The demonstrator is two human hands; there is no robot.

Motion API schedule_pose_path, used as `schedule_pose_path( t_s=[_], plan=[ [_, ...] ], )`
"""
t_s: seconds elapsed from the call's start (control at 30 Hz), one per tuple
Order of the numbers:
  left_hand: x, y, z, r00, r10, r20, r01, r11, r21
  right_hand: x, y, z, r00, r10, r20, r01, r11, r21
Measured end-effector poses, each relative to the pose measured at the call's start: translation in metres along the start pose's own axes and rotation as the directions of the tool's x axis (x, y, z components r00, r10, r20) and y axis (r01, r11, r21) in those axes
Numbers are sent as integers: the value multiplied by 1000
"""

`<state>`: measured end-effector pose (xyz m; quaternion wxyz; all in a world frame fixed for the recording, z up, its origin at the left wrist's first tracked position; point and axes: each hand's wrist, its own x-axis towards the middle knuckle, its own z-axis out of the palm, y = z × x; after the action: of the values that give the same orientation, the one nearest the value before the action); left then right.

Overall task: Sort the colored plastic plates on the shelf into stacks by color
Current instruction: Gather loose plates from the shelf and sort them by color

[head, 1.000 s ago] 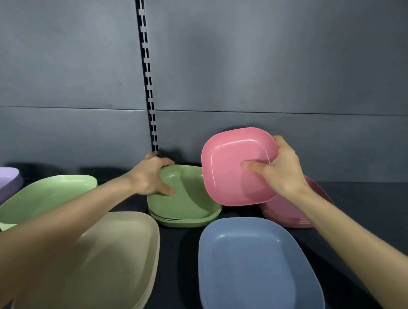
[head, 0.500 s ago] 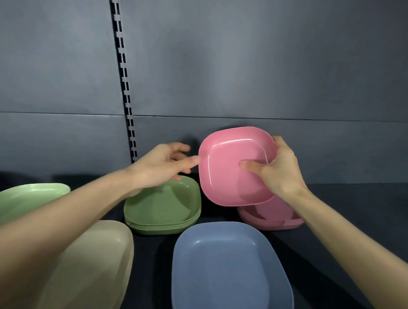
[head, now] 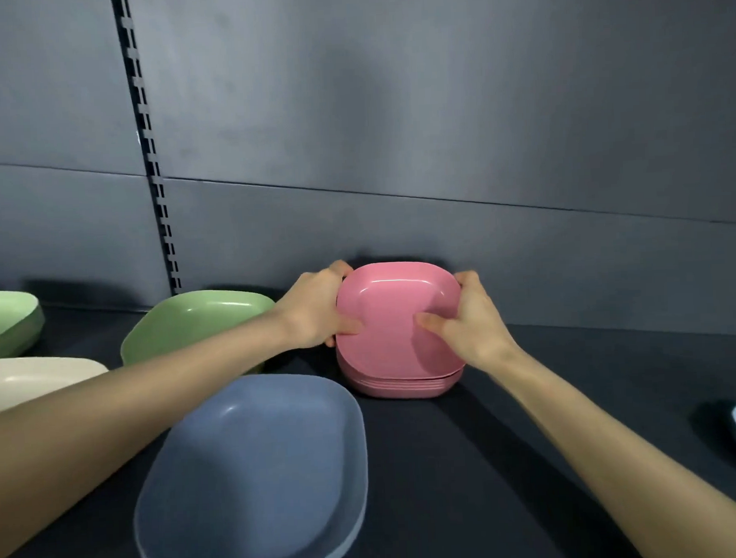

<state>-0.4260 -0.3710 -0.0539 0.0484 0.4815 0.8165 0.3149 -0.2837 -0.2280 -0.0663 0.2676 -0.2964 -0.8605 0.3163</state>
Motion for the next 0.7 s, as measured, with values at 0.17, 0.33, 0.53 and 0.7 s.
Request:
schedule_pose_path(
  t_s=[0.17,0.33,0.53,0.7],
  plan=[
    [3,0,9,994,-112,6,110,983,144,12,13,3,981,12,192,7,995,-95],
    [1,-4,14,986,-163,35,157,978,136,19,20,-2,939,25,342,1,997,-77],
    [6,-3,15,981,-172,85,158,977,146,17,22,-4,926,-53,373,70,997,-33],
    [8,-3,13,980,-173,99,153,972,180,18,23,-5,920,-65,387,85,996,-35]
  ],
)
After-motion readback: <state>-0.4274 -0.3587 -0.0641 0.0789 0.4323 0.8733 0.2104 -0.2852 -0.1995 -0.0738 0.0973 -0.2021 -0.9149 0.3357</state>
